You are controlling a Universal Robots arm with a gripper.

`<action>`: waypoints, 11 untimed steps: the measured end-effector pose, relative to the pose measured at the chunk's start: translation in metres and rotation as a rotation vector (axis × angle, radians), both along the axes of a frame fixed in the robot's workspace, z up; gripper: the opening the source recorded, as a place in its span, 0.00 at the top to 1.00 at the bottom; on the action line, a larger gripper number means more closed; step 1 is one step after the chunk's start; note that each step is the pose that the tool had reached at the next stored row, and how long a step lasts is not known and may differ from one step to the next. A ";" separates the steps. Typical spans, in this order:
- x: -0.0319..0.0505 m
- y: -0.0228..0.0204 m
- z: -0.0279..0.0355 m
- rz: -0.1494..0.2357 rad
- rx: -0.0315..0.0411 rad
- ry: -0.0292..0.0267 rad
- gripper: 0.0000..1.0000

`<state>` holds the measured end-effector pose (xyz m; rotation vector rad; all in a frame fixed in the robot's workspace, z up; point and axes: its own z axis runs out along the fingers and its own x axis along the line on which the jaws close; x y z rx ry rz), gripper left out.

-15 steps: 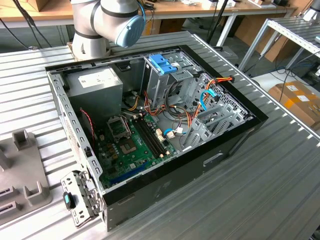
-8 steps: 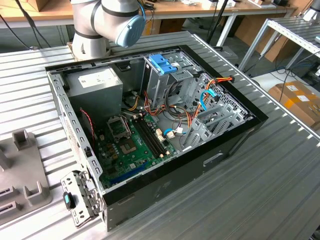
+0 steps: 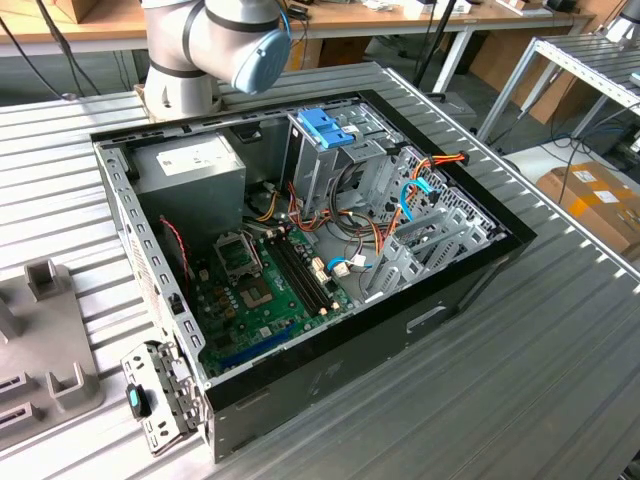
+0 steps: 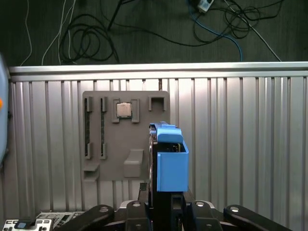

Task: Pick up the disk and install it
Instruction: 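Pick up the disk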

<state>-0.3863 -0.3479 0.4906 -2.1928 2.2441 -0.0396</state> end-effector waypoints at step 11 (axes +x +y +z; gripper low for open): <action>0.0289 0.0008 0.0000 0.000 0.0000 0.0001 0.65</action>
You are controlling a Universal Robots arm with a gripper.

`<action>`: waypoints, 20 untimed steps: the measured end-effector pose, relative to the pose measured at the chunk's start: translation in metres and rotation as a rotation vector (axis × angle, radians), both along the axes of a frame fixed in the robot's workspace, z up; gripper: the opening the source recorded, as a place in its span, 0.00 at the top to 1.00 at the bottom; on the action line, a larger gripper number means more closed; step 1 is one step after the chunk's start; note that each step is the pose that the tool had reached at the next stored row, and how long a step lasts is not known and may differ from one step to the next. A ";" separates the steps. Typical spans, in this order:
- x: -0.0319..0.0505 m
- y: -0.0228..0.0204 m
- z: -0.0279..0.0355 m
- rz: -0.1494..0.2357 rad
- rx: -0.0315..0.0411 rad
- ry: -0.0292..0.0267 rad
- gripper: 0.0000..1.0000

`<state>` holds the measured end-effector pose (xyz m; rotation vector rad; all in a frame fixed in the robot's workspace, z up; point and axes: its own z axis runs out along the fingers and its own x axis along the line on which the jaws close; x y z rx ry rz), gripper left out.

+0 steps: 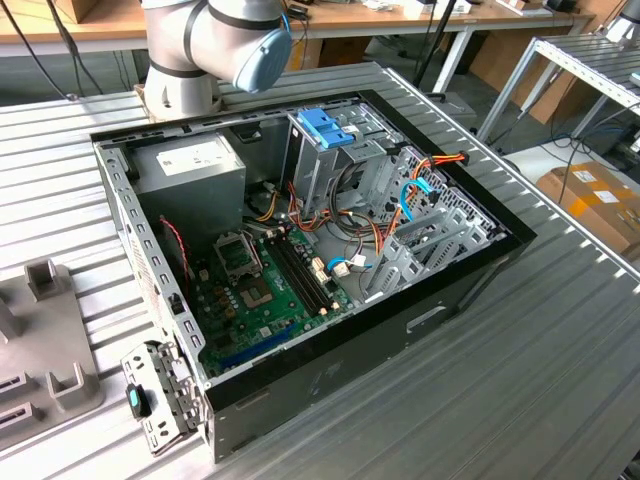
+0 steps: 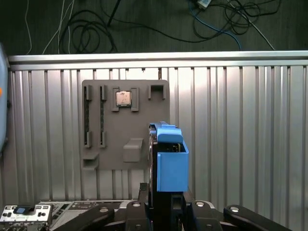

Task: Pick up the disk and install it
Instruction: 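Pick up the disk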

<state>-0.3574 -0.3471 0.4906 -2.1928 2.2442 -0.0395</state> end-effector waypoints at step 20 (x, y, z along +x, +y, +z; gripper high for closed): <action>0.0721 0.0019 -0.0001 0.000 0.0000 0.0000 0.65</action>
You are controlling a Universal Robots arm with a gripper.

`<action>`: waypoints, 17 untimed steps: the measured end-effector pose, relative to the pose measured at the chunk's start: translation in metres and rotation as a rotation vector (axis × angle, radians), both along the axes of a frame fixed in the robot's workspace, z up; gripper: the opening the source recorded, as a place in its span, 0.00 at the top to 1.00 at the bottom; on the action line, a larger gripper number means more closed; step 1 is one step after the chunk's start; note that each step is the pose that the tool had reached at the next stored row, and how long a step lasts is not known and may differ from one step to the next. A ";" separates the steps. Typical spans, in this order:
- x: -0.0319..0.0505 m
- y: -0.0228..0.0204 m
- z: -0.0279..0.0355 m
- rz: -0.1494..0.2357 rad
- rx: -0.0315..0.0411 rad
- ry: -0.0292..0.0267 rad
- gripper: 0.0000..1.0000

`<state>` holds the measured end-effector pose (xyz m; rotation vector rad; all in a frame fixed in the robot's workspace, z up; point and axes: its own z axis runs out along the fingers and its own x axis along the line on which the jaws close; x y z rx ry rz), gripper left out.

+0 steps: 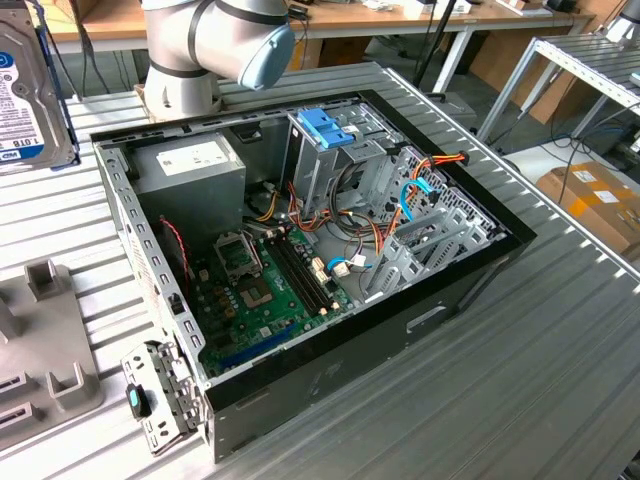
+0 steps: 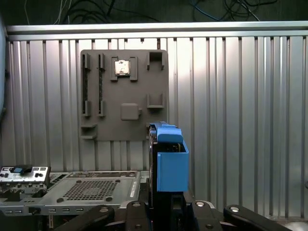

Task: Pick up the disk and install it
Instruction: 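Pick up the disk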

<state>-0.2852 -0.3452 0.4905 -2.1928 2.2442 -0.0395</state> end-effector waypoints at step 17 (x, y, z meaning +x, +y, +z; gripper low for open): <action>0.0390 0.0001 -0.0001 0.000 0.0001 -0.0001 0.65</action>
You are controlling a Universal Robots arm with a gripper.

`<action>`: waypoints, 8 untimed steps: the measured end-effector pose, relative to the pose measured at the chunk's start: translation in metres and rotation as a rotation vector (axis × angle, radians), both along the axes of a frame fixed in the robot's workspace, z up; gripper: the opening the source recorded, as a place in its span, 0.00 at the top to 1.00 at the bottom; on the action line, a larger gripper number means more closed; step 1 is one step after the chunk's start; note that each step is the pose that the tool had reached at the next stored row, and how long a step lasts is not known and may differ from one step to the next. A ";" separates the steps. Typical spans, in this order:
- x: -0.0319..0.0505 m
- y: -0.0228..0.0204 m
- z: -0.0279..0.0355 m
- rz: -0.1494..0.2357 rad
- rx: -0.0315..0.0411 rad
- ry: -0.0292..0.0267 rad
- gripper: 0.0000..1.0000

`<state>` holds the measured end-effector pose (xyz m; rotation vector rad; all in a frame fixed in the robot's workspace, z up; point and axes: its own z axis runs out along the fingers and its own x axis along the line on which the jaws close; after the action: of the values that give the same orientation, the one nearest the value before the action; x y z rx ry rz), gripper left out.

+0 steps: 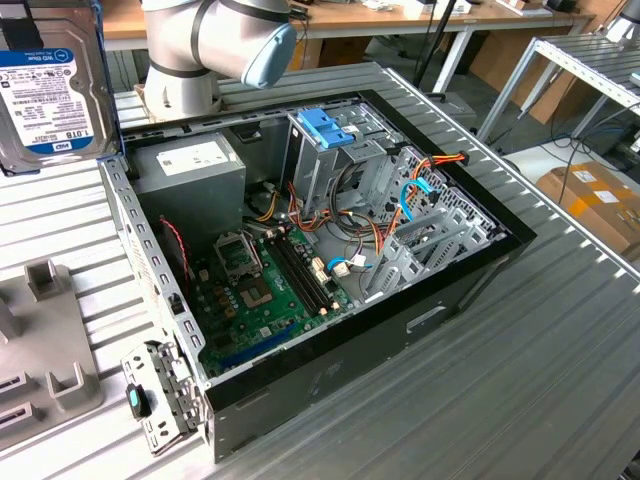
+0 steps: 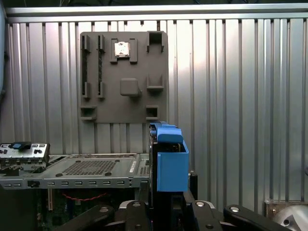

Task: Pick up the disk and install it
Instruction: 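Pick up the disk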

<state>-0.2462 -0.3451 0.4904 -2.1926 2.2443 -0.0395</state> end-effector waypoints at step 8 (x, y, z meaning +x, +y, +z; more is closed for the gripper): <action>0.0059 0.0000 -0.0001 0.000 0.0001 -0.0001 0.65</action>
<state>-0.2404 -0.3451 0.4903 -2.1927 2.2440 -0.0395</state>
